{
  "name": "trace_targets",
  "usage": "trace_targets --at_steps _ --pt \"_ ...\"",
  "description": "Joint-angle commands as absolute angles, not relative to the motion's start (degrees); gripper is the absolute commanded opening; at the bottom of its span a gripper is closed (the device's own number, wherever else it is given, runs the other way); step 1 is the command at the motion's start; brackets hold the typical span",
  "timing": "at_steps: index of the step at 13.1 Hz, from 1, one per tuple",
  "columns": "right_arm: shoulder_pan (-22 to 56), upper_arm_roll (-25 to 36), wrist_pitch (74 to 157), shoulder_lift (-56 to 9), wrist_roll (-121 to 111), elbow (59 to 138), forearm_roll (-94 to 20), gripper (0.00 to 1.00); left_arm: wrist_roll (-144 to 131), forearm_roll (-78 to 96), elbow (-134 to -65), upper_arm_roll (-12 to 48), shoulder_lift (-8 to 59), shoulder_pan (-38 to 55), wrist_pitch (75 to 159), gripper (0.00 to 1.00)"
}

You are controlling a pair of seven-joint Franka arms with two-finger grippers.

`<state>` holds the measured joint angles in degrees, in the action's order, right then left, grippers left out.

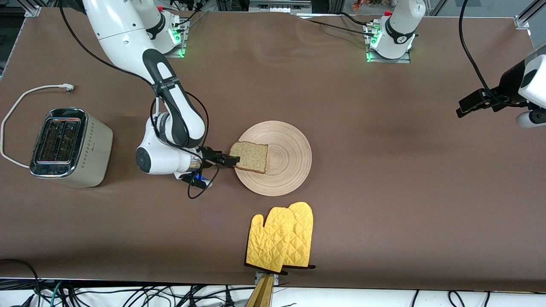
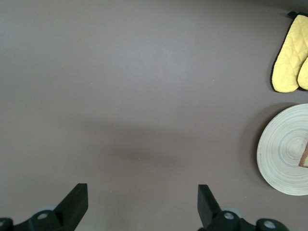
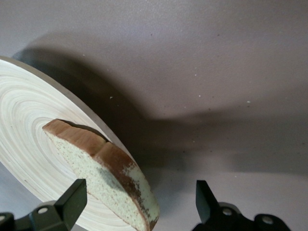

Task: Move plate and put bread in toaster
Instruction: 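Grasp the bread slice edge with the right gripper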

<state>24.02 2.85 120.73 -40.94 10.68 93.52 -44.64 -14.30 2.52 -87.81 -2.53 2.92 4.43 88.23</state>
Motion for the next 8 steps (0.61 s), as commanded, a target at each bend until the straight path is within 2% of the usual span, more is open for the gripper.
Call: trace_targets --at_steps 1,2,3,4,6,8 --pt "24.4 3.0 121.7 -38.0 10.8 96.6 -45.9 1.0 -15.0 3.3 -85.7 -2.3 3.8 4.5 86.9 1.0" --pt "24.4 3.0 121.7 -37.9 10.8 96.9 -45.9 0.97 -15.0 3.4 -85.7 -2.4 3.8 4.6 86.9 1.0" --pt "24.4 3.0 121.7 -37.9 10.7 96.9 -45.9 0.76 -15.0 3.4 -85.8 -2.3 3.8 4.5 86.9 1.0" --pt "24.4 2.7 121.7 -38.0 10.8 96.9 -45.9 0.67 -14.9 3.3 -86.2 -1.3 3.4 3.4 87.1 1.0" --pt "24.4 2.5 121.6 -38.0 10.7 96.9 -45.9 0.66 -14.3 3.3 -86.5 2.3 3.2 -1.6 86.9 1.0" --pt "24.4 2.5 121.6 -38.1 10.7 96.9 -45.8 0.67 -14.3 3.2 -87.1 2.5 2.3 -2.4 85.9 1.0"
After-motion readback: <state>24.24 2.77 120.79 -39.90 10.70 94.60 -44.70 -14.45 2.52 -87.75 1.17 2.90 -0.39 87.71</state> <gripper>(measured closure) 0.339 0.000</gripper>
